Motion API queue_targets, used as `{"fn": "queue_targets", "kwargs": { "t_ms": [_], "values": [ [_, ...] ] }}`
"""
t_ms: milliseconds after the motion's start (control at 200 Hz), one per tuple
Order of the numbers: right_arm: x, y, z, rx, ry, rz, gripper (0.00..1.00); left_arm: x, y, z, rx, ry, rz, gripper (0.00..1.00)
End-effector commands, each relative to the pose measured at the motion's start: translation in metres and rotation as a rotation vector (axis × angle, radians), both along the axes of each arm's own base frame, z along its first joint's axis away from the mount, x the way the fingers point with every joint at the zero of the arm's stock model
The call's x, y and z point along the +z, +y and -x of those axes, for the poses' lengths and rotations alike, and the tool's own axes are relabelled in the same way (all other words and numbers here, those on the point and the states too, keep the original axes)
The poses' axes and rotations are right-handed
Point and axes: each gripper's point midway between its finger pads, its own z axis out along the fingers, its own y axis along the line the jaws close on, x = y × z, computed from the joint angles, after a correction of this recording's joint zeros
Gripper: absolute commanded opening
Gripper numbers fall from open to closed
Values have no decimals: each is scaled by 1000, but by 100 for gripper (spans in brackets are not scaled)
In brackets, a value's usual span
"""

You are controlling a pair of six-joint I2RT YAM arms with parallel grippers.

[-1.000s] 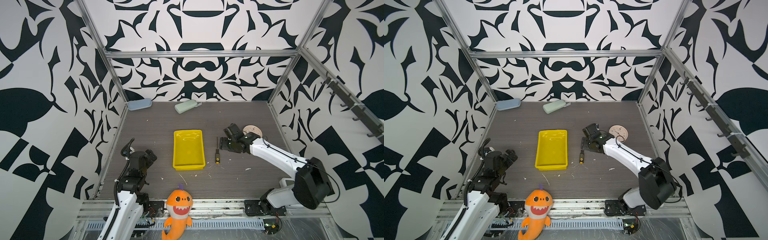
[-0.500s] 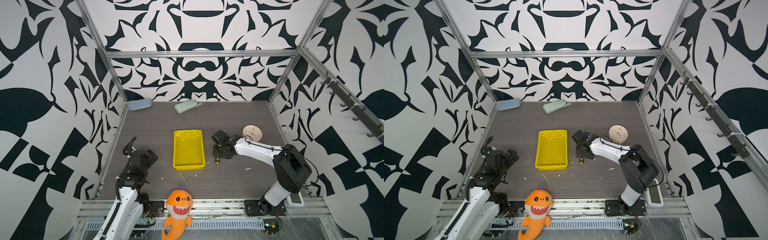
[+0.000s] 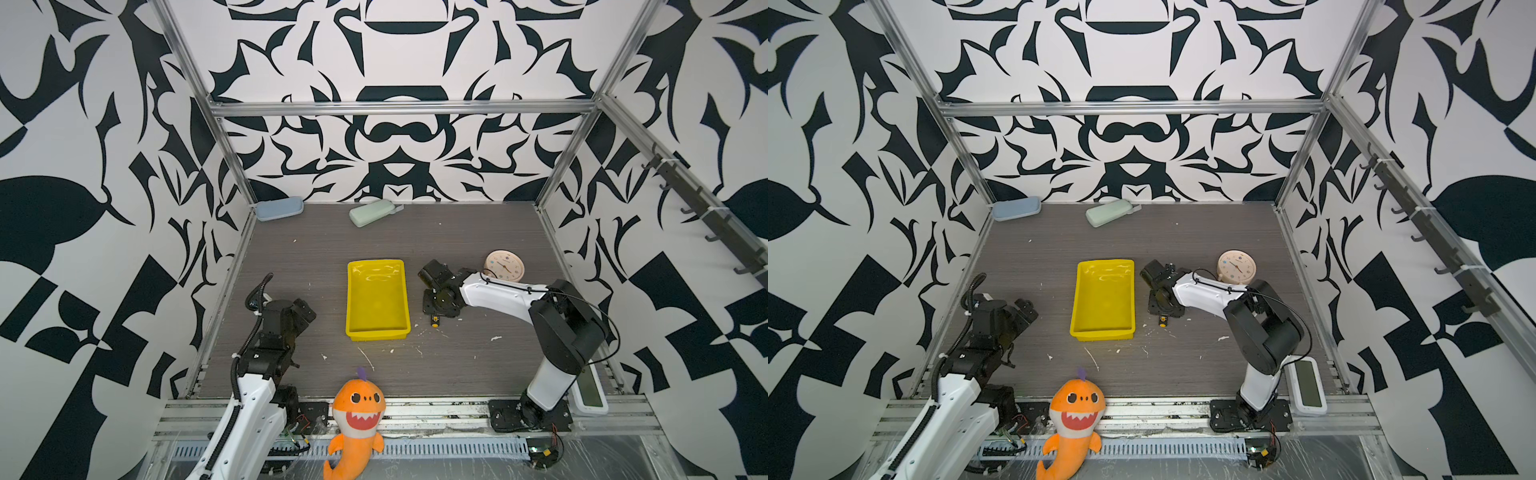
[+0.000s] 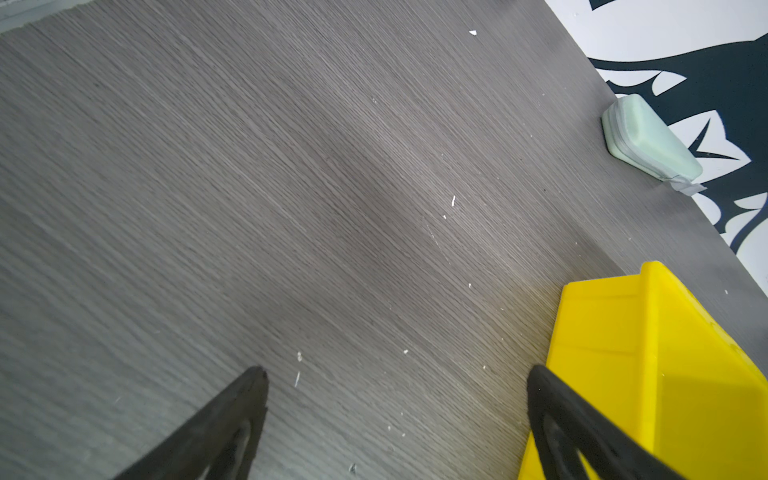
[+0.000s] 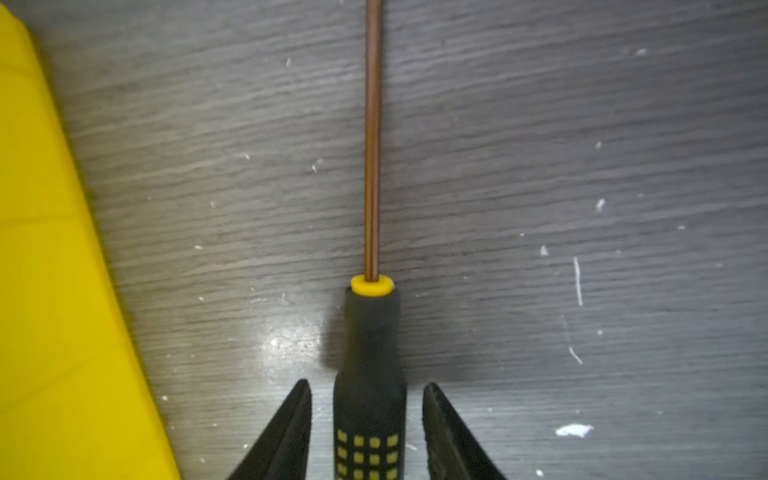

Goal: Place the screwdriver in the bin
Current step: 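Lower the right gripper and close it on the screwdriver's black handle, then lift the screwdriver with the right gripper and carry it over the yellow bin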

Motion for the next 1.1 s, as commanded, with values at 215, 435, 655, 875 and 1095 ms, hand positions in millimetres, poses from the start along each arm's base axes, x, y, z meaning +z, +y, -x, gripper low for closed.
{"fn": "queue_targets", "kwargs": {
  "t_ms": [215,435,655,875,1095],
  "values": [
    [2,6,-3,3,-17,3,38,2,0,0,7,-12,8,100],
    [4,3,-3,-8,-27,32,22,2,0,0,6,-14,8,100],
    [11,3,-3,-2,-42,40,7,3,0,0,5,-16,10,100],
    [57,5,-12,22,-118,23,7,3,-1,0,3,-17,11,100],
    [117,48,-30,21,-226,-122,6,3,-1,-1,1,-19,12,100]
  ]
}}
